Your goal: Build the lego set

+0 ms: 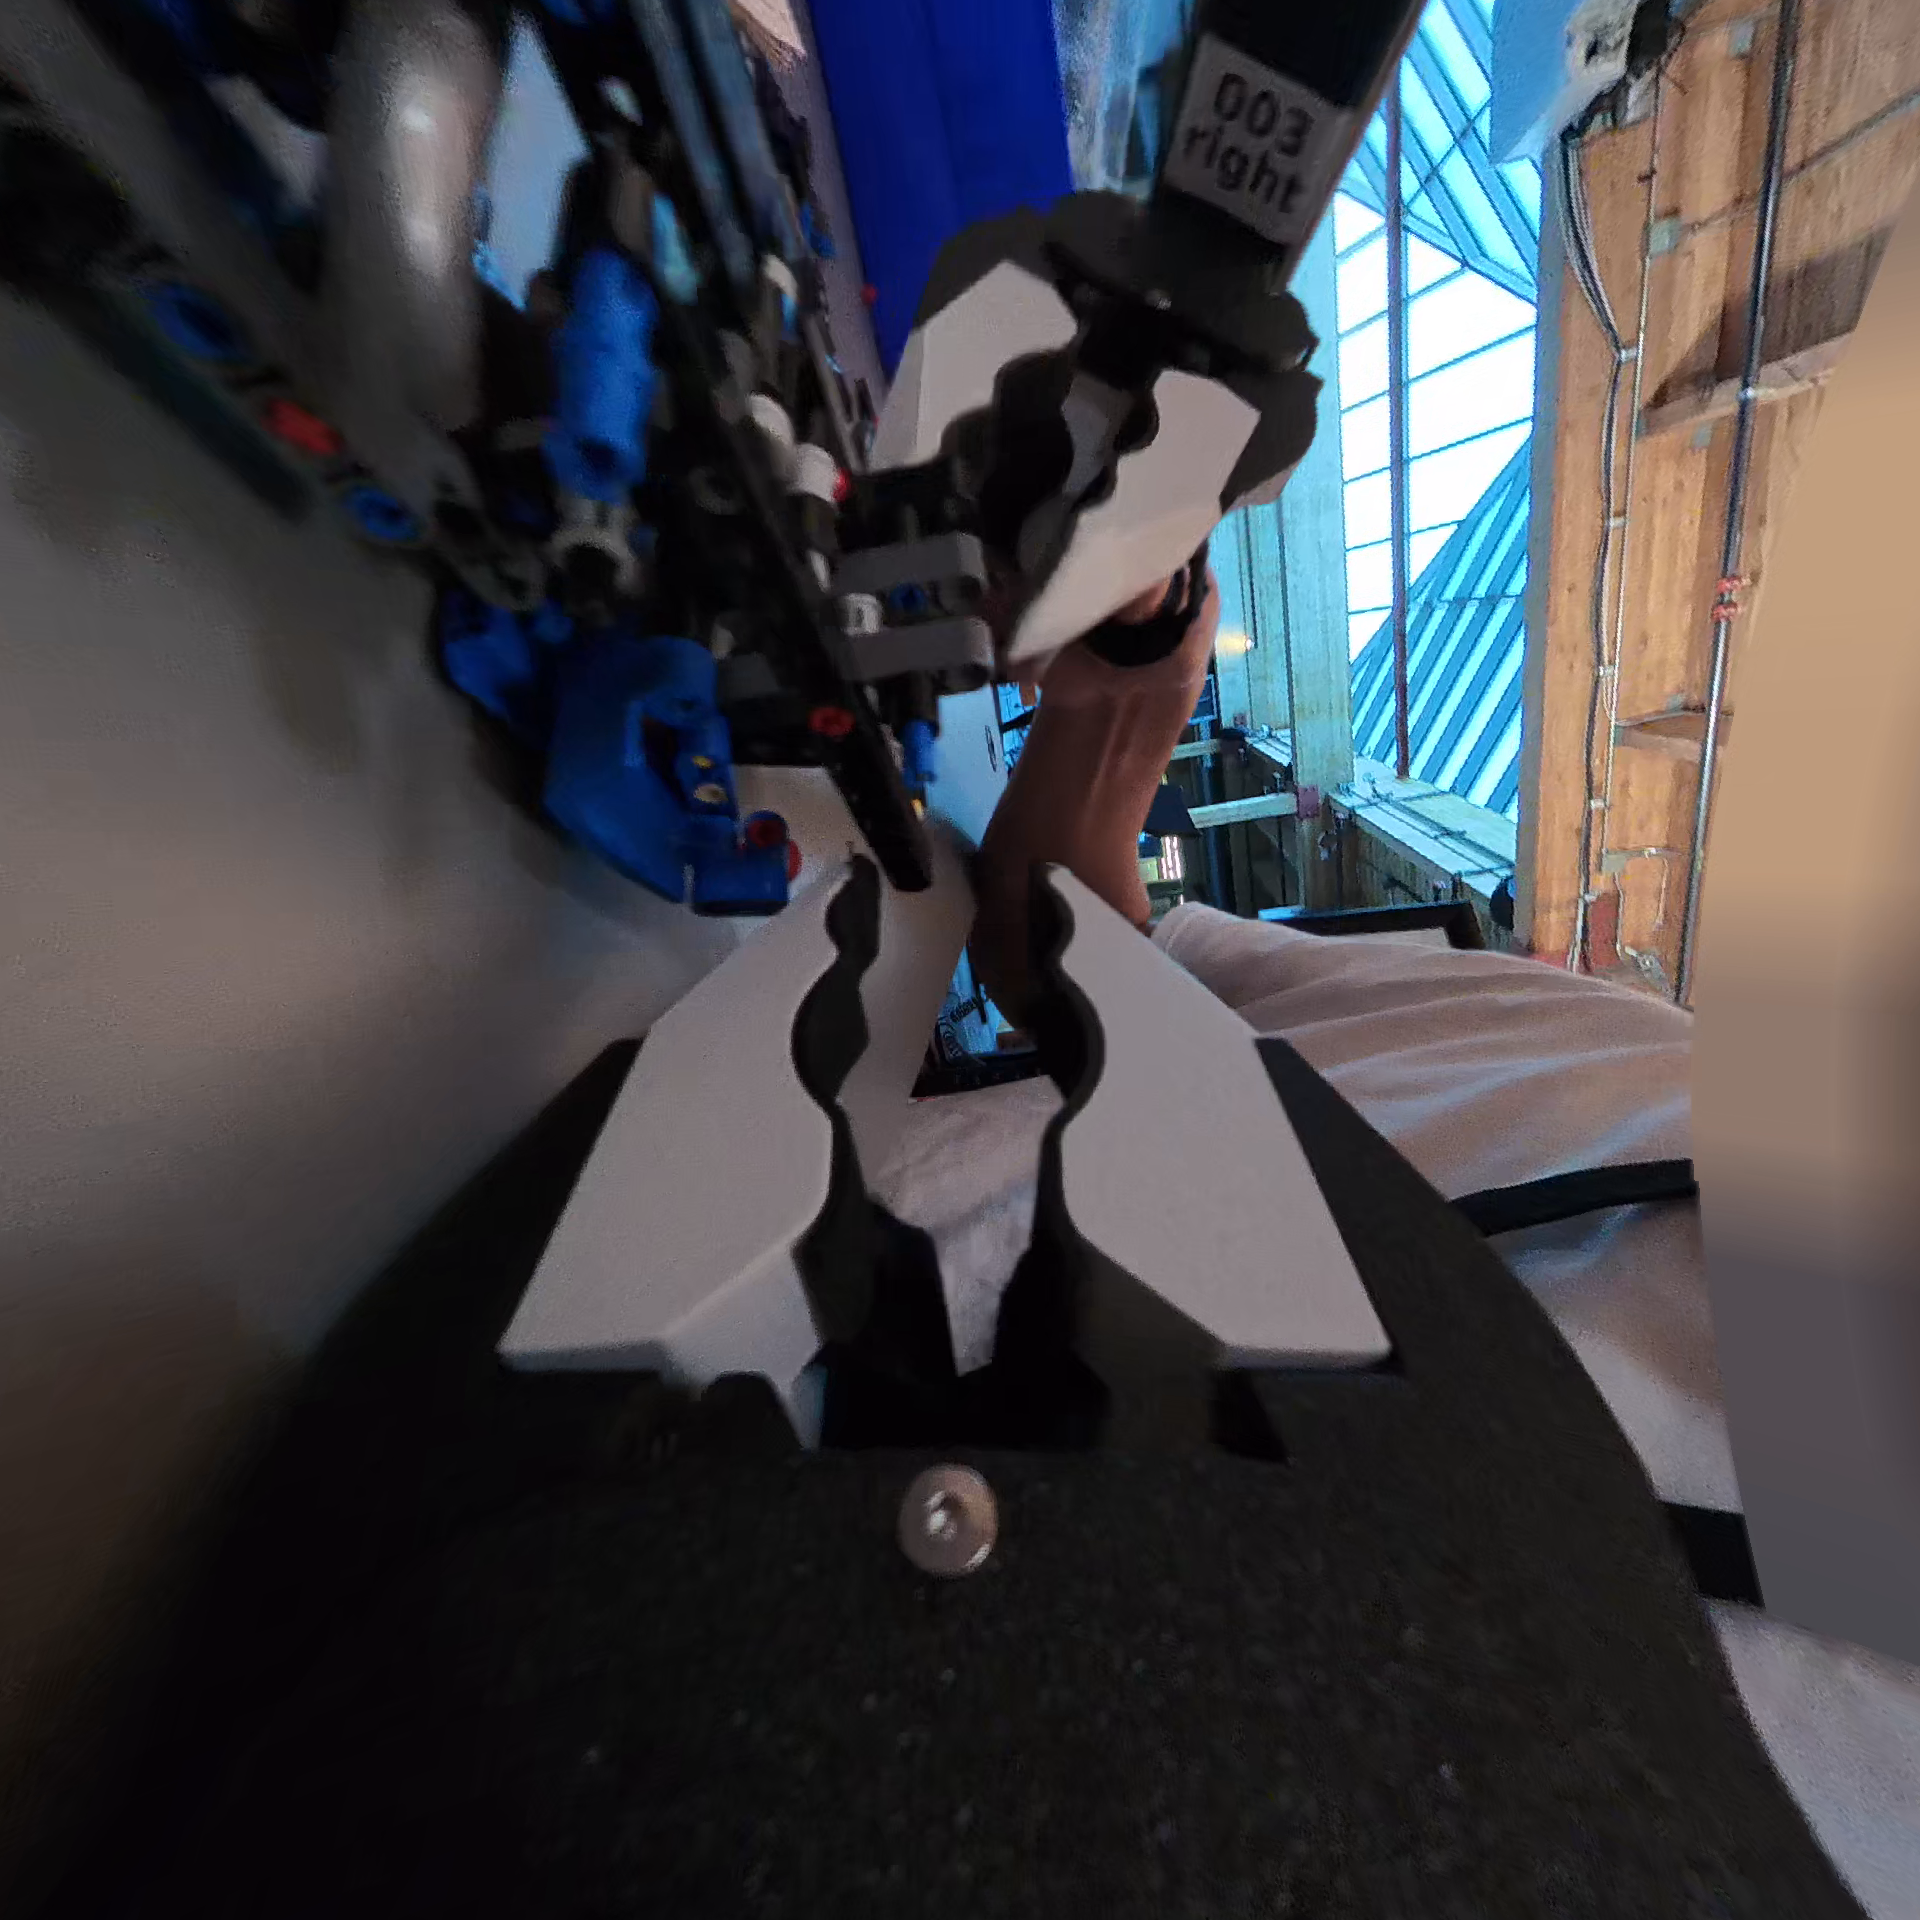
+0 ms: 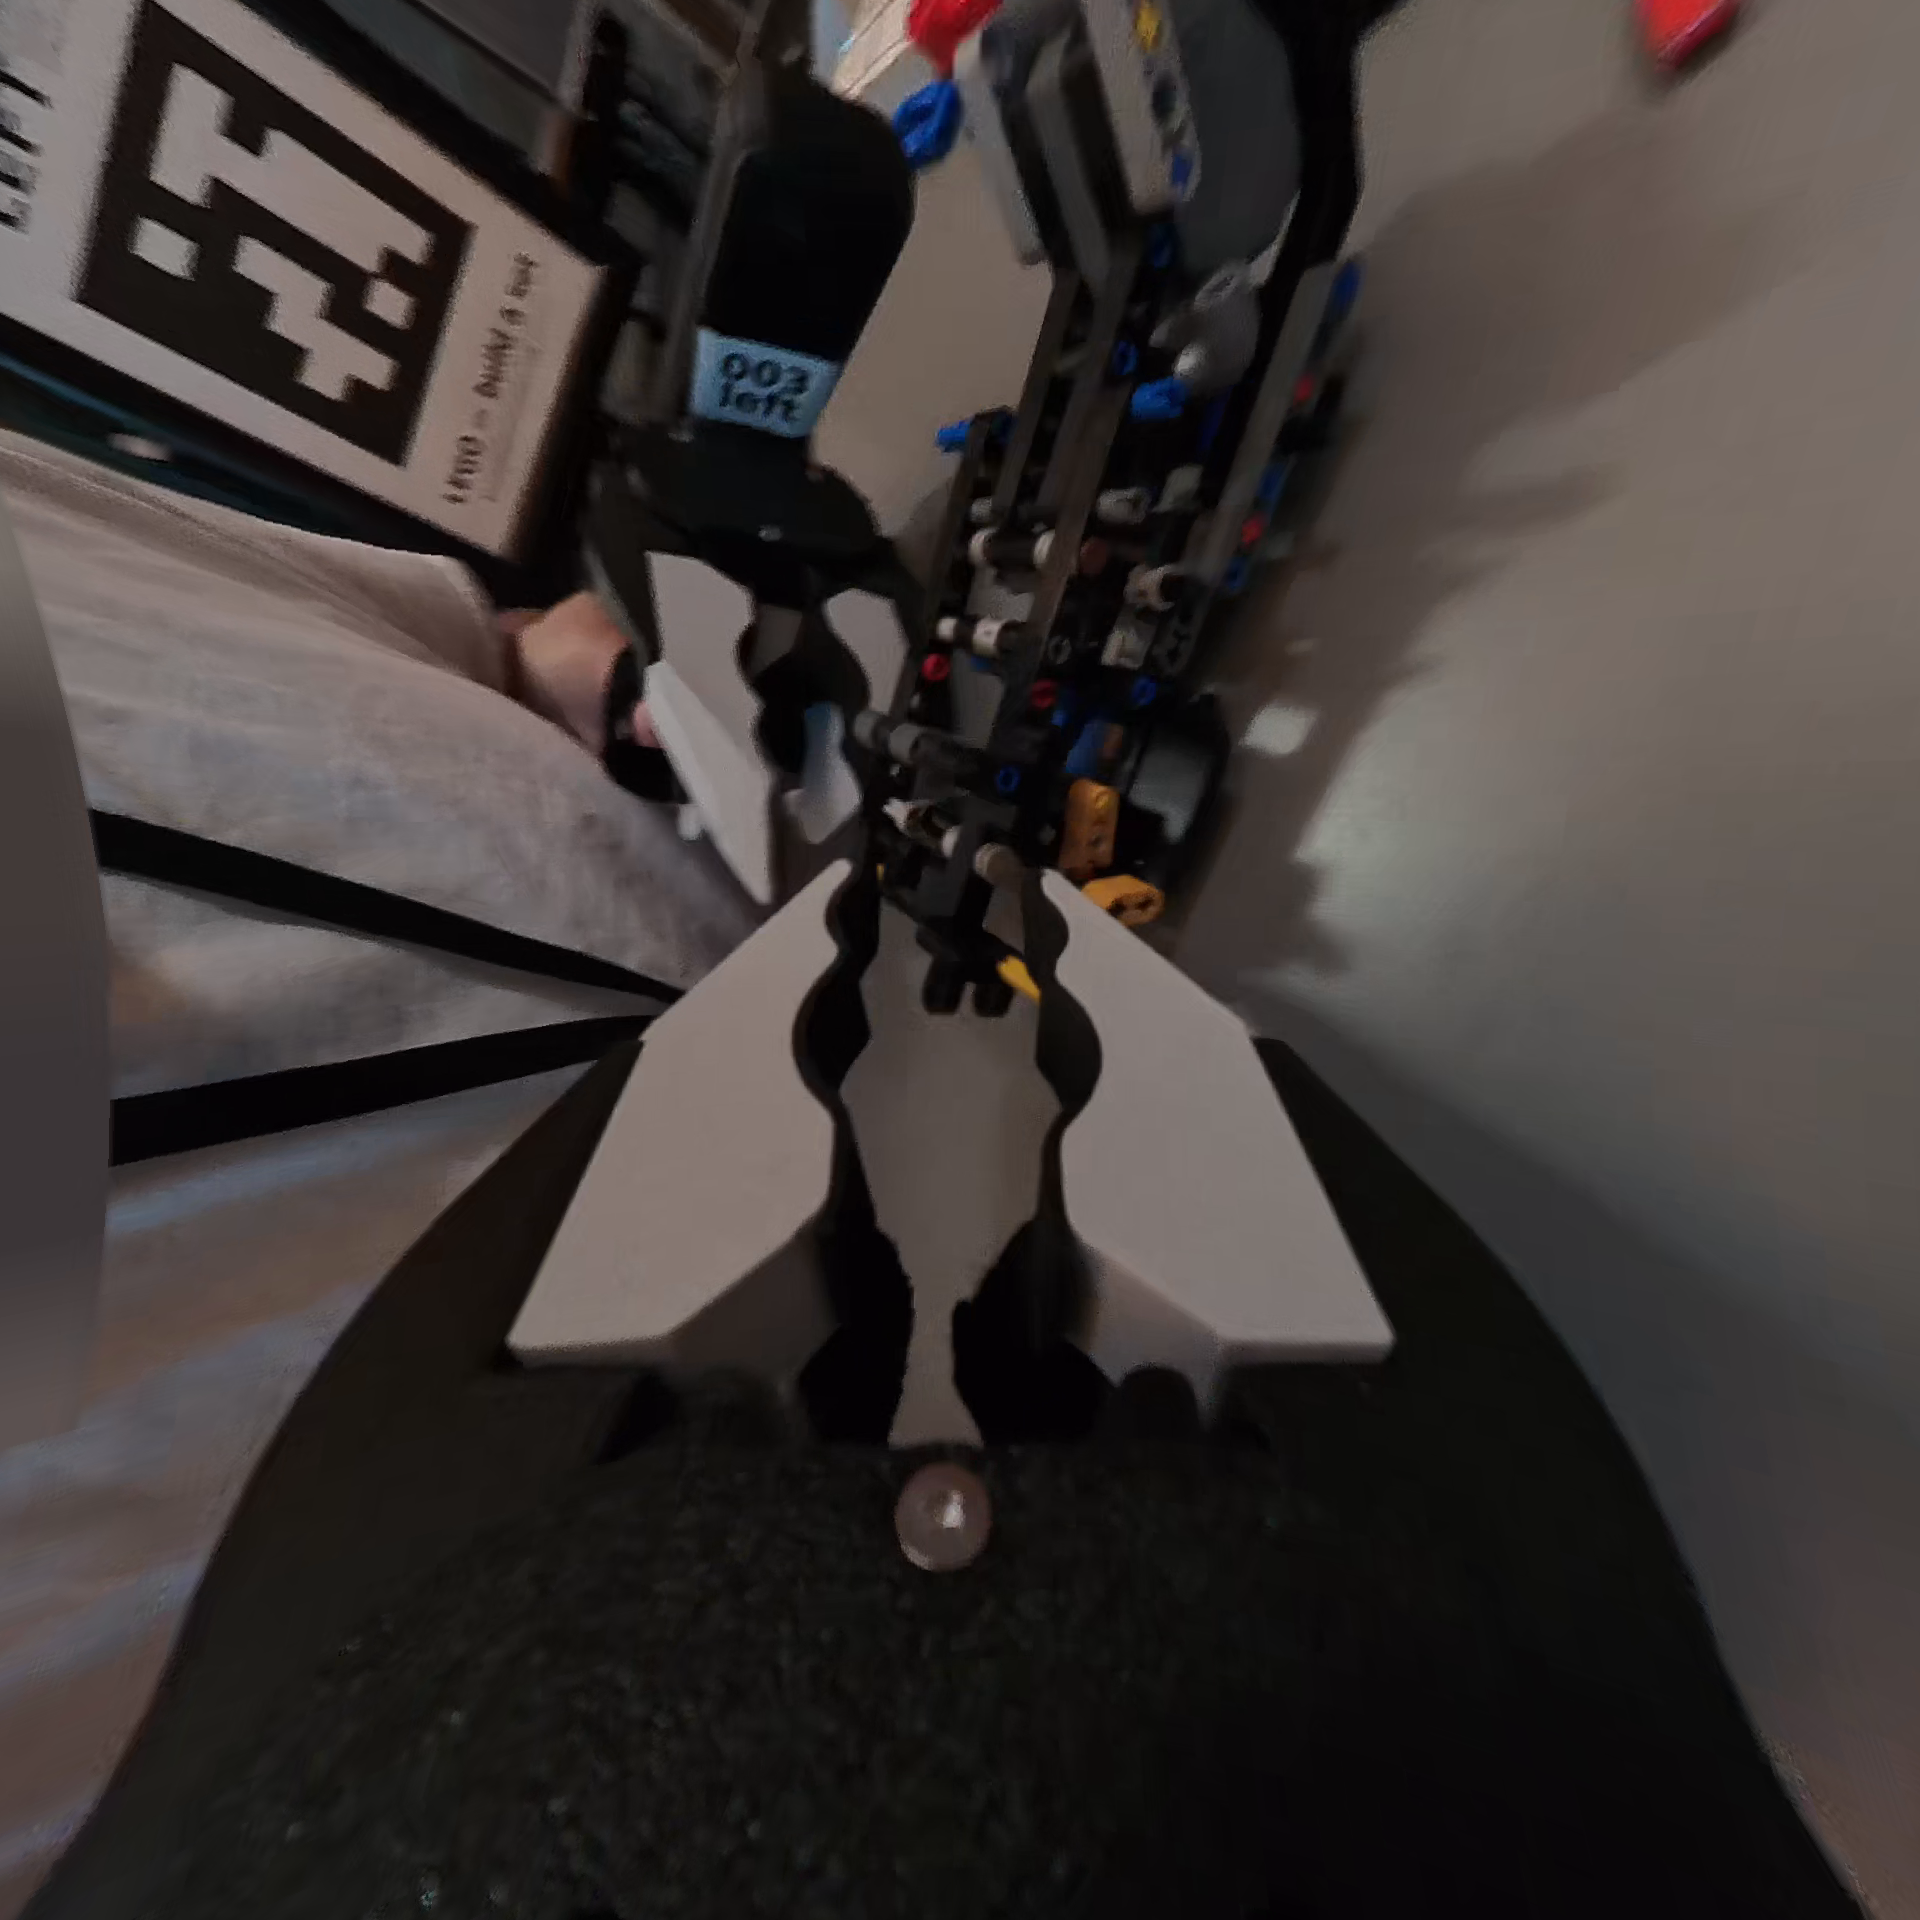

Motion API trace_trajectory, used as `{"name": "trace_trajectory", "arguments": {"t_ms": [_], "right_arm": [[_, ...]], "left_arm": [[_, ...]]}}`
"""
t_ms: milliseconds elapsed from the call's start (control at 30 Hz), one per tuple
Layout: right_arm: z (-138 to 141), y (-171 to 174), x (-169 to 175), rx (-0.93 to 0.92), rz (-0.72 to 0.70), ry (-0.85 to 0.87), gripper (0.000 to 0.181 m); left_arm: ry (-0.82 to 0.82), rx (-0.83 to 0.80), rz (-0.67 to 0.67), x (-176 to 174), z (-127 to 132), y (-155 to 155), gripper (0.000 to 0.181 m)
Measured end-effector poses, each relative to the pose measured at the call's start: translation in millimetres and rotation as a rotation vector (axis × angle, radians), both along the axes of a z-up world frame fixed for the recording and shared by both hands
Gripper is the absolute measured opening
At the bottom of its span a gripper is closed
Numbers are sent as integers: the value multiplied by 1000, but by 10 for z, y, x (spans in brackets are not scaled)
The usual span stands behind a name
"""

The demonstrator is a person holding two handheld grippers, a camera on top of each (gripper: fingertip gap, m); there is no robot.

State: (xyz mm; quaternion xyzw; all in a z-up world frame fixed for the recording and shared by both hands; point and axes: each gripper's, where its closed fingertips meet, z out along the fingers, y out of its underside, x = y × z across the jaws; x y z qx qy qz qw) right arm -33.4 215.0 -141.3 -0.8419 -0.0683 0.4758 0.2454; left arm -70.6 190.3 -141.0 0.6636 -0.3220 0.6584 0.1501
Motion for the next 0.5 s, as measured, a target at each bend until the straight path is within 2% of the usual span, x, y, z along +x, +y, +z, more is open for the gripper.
{"name": "trace_trajectory", "arguments": {"t_ms": [100, 233, 300, 333, 400, 433, 500], "right_arm": [[51, 13, 200, 115, -105, -273, 34], [151, 95, 75, 275, -270, -487, 57], [92, 158, 31, 300, -367, -607, 70], [65, 192, 2, 299, -402, -652, 79], [44, 258, -25, 280, -469, -706, 83], [53, 291, -72, 270, -491, -689, 83], [83, 369, -167, 245, -521, -649, 82]], "left_arm": [[-29, 78, -32, -109, 56, -9, 29], [-137, 343, -106, -330, 231, 224, 32], [-229, 590, -195, -393, 330, 452, 37], [-291, 733, -196, -376, 413, 626, 38], [-414, 1005, -119, -284, 579, 1024, 35], [-423, 1100, -100, -249, 575, 1197, 35], [-368, 1144, -166, -224, 405, 1349, 38]]}}
